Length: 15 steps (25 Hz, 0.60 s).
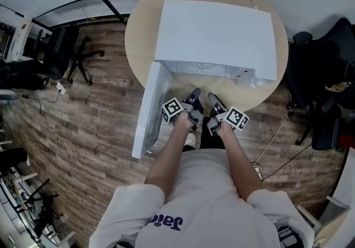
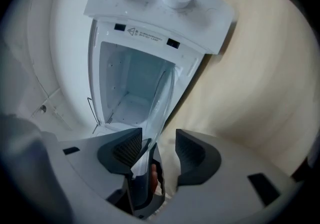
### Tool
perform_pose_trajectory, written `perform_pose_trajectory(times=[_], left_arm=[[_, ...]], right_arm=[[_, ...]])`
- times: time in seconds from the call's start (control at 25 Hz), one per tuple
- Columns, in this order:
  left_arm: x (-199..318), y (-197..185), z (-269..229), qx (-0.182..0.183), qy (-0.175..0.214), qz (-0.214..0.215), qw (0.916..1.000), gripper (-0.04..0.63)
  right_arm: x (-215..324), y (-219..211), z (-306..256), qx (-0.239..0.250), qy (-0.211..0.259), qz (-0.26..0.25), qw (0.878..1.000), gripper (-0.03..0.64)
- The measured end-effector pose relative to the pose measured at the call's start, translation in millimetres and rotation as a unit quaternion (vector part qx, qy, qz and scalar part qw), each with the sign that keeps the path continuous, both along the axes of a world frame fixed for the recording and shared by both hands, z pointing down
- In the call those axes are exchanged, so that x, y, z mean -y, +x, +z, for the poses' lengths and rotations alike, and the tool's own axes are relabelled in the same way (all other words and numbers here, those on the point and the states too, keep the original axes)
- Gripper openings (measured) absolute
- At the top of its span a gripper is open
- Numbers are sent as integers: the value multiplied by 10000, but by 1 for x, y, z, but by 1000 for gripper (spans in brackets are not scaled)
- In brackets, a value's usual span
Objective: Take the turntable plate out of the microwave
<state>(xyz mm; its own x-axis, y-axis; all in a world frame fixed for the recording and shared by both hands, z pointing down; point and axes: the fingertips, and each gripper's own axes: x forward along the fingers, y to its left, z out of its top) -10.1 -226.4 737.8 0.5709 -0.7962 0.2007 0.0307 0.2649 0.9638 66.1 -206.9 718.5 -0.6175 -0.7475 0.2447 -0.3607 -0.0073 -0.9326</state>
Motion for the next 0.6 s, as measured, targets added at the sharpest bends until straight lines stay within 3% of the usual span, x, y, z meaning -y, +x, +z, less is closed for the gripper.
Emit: perform_pose_trajectory(times=[0.12,0.28,0.6], left_arm=[[-5,2,-1,-40,-13,-18,10000,38],[-13,6,-5,-93,-26,-12,10000,38],[-26,11,-12,-77,71,125,9999,38]], right_arm=[[6,6,5,476,-71,366,9982,206],[15,17,17,721,-142,740,9945,206],[49,21,14,1017,0,929,9905,204]])
